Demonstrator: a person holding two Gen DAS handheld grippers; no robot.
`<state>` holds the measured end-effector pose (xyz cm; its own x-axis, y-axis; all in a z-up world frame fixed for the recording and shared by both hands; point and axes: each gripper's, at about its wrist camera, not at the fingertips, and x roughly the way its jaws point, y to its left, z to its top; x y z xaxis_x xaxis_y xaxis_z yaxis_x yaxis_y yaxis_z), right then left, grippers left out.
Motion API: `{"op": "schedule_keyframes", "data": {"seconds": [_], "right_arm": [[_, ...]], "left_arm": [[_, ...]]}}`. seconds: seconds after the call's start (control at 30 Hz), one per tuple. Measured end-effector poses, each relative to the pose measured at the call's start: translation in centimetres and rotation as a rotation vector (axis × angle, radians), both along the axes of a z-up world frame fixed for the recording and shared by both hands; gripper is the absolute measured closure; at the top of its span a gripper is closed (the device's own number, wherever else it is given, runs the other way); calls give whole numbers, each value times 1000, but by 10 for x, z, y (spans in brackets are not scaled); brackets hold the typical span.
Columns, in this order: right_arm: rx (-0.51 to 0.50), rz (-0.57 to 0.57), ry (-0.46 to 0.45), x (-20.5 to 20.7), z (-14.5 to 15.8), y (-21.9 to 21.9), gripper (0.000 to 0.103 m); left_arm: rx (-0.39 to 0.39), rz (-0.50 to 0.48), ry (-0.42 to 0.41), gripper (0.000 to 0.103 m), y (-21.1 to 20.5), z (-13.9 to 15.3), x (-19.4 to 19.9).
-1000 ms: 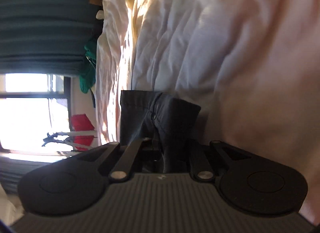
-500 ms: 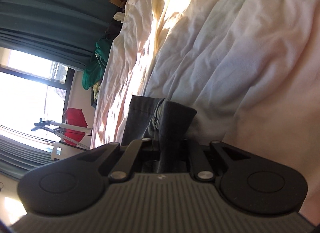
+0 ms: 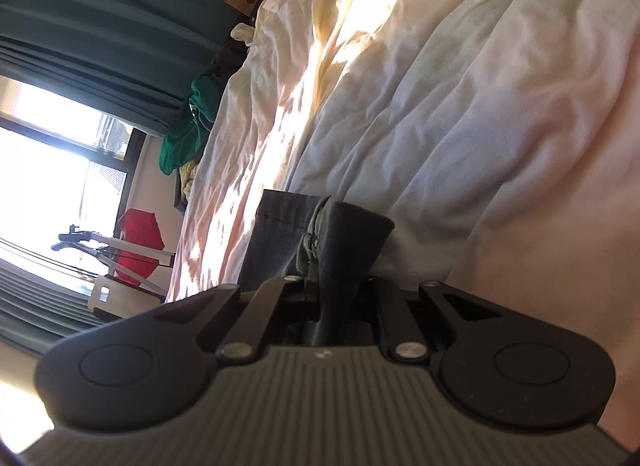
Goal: Fold clothes
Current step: 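Lift the waistband with the left gripper while the right gripper holds the leg hem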
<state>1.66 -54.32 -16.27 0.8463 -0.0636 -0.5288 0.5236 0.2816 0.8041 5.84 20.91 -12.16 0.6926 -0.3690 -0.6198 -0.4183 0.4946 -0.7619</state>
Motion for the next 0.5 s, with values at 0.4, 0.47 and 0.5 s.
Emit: {"op": "schedule_keyframes", "data": {"seconds": [0.4, 0.47, 0.5], "right_arm": [[-59, -38, 10, 10, 4, 4, 96], [-94, -32, -8, 12, 10, 5, 96], [-116, -31, -18, 12, 14, 5, 96]], "left_arm": [[-76, 233, -13, 73, 2, -14, 25], [-66, 218, -28, 81, 3, -5, 21], [-58, 209, -41, 83, 5, 4, 17]]}}
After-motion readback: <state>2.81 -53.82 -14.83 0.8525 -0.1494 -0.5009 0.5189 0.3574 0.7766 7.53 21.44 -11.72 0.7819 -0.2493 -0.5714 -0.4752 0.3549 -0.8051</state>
